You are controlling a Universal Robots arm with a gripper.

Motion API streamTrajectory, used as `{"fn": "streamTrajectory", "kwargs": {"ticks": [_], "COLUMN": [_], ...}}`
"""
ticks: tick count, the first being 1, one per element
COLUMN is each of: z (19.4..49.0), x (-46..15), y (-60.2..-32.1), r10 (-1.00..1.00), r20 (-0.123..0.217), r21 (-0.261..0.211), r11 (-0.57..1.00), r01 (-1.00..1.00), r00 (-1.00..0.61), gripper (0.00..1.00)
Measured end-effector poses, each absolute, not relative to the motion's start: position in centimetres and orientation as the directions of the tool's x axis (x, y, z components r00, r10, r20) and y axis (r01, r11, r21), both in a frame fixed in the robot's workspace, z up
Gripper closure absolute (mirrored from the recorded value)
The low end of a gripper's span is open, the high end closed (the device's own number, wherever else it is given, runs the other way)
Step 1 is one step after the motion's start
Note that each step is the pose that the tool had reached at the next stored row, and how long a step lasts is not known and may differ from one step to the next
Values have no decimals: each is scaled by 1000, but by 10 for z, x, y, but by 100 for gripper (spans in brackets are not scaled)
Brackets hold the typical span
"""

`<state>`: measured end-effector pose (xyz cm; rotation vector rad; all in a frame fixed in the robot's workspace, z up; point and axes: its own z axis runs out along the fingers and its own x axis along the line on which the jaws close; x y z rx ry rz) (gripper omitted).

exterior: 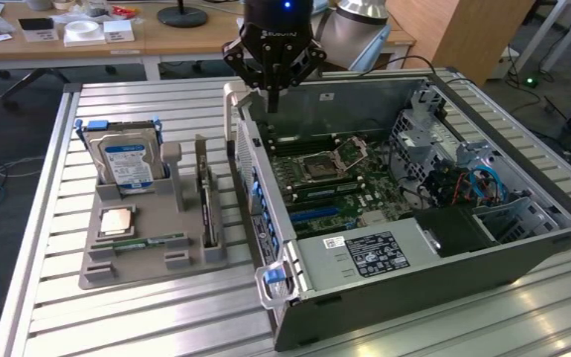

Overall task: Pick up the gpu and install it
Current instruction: 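Reach for the gpu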

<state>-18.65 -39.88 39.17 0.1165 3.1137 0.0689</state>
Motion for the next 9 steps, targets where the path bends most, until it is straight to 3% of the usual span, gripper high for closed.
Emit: {"fn": "streamTrajectory", "kwargs": {"ticks": [9], "z": [392], "x": [-191], "y": [-399], "r10": [75], "r20": [-23], "r21": [45], "r11": [996], "r01": [74], "r00": [-997], "gripper": [89]}}
